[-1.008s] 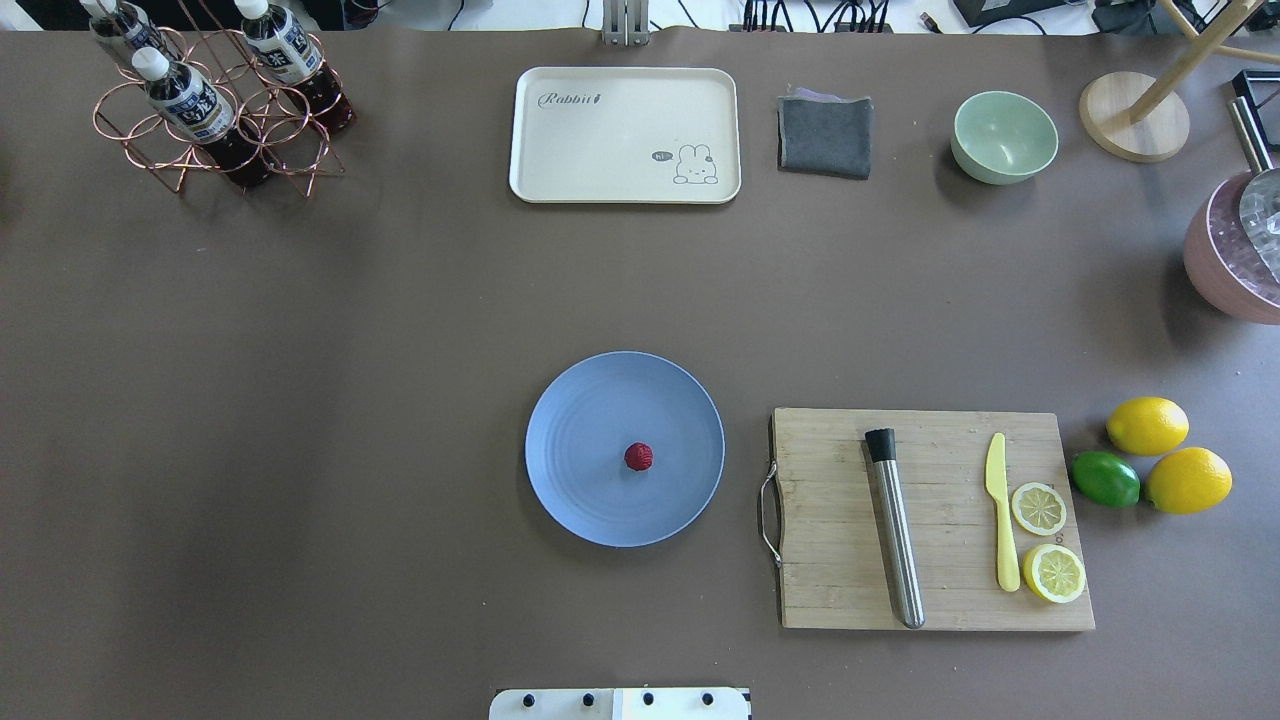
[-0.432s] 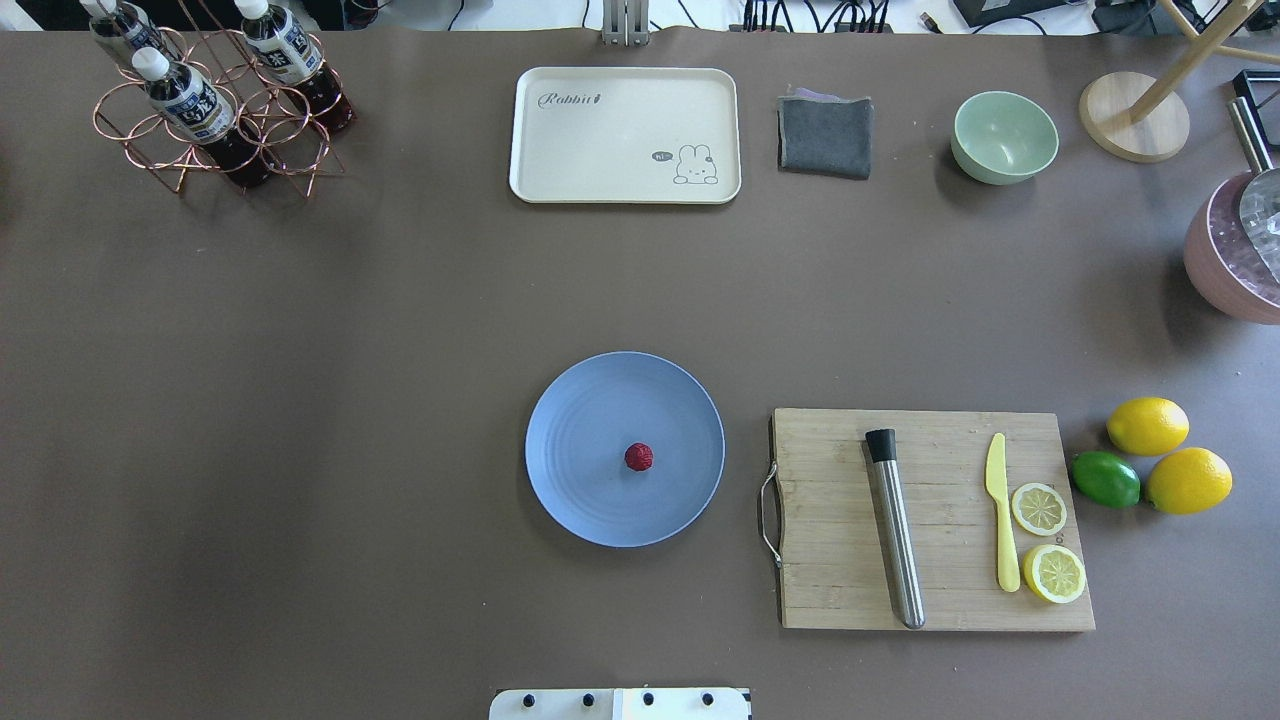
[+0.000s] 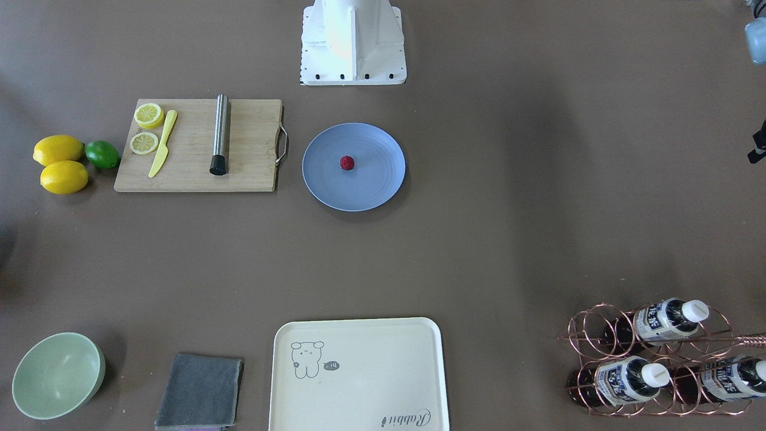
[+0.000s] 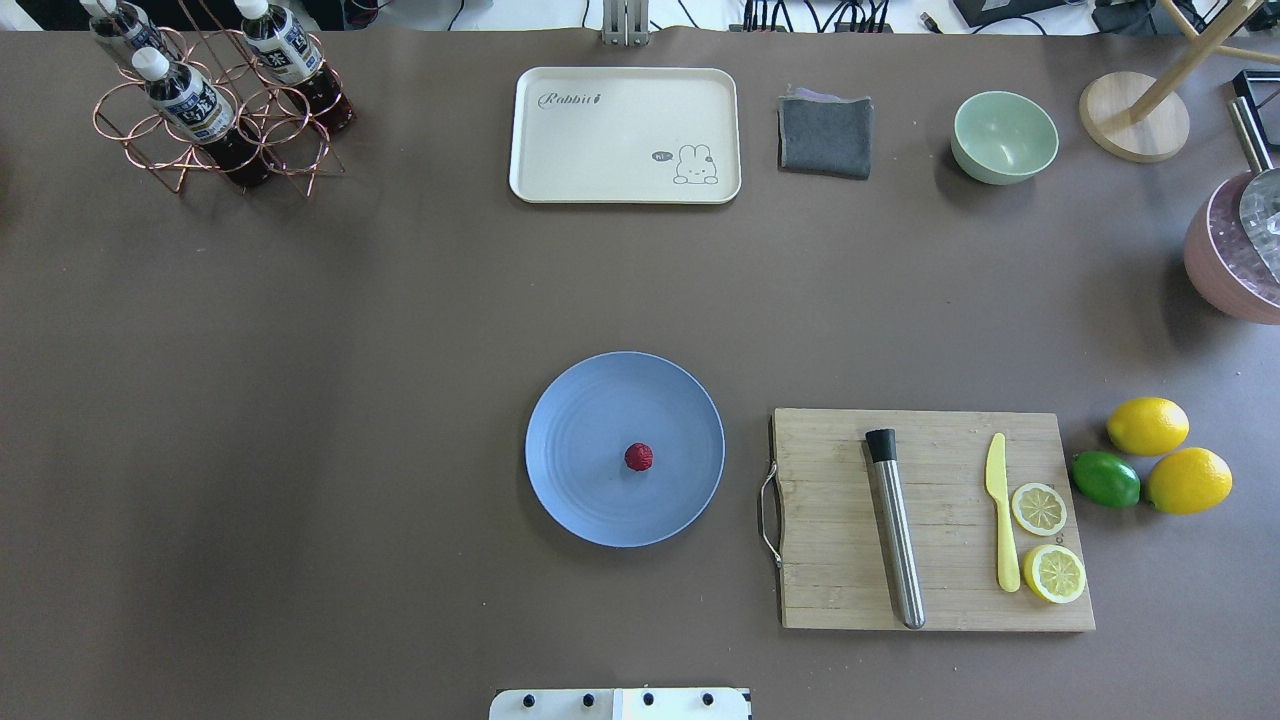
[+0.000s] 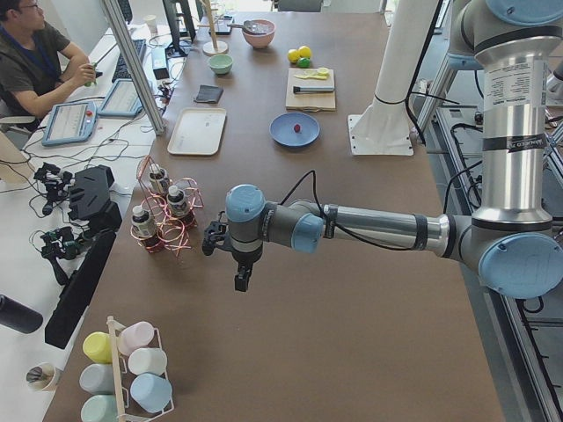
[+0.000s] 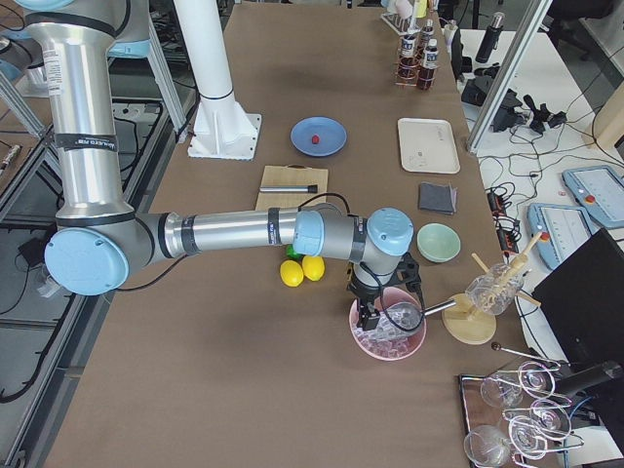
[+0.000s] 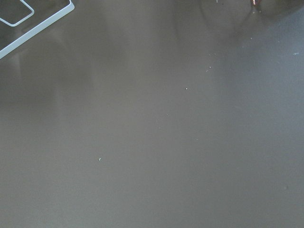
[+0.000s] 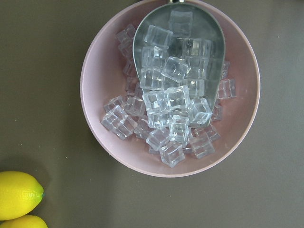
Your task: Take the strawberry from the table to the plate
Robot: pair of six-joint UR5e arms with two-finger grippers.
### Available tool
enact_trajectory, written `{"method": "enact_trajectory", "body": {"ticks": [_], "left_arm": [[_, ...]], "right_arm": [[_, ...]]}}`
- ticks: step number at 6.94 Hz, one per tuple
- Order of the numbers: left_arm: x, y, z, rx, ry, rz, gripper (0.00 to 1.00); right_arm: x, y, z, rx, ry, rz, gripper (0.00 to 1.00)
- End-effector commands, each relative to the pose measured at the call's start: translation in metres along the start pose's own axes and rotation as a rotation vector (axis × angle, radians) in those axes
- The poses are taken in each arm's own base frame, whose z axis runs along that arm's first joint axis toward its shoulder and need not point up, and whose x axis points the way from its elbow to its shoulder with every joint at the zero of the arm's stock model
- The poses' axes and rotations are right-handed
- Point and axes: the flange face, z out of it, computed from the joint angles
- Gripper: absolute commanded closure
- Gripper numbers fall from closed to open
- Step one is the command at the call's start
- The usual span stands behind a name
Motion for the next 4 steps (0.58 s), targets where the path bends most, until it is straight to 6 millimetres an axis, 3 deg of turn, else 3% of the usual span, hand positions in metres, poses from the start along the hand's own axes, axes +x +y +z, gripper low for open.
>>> {"method": "enact_trajectory", "body": {"ticks": [1,4], "left_arm": [[-0.0004,0.0001,0.0011,-0.002,0.000,-0.001,0.03],[-0.0019,-0.0002,0.0028,-0.004,-0.001,-0.003,0.03]], "right_arm": [[-0.0001,0.0001,-0.0004,0.001,0.000,-0.001,0.00],[-0.0003,0.0006,0.0008,-0.001,0.000,-0.001,0.00]]}}
